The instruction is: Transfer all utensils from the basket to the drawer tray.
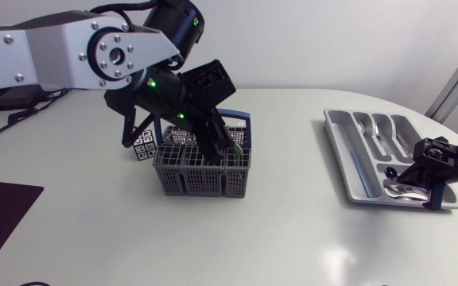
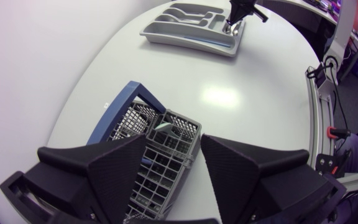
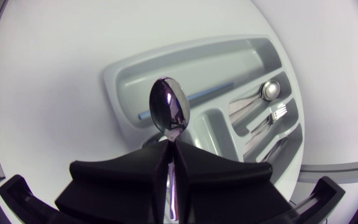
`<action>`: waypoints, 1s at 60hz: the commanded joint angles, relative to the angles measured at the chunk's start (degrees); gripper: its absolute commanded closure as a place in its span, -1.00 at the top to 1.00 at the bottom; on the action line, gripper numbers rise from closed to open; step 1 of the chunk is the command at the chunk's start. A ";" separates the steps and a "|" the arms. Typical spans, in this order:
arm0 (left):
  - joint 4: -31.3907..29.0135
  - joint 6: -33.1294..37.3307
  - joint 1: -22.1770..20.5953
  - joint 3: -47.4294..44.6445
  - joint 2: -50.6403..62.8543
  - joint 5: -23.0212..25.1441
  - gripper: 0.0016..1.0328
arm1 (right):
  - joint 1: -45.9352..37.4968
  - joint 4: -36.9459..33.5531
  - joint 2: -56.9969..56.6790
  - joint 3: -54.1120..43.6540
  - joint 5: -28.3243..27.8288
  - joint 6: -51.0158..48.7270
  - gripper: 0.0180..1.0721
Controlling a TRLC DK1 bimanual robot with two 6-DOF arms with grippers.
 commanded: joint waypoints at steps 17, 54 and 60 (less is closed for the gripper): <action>4.37 10.89 -2.03 -6.57 -3.00 -1.44 0.21 | -4.70 6.37 6.26 0.40 3.50 -10.15 -0.82; 14.39 25.83 -5.98 -10.08 0.08 -10.84 0.22 | -3.12 16.30 -4.46 -10.06 3.50 -7.60 0.36; 15.89 28.55 -6.34 -10.17 1.40 -12.60 0.22 | -0.57 16.12 -9.39 -13.23 3.15 -5.40 0.36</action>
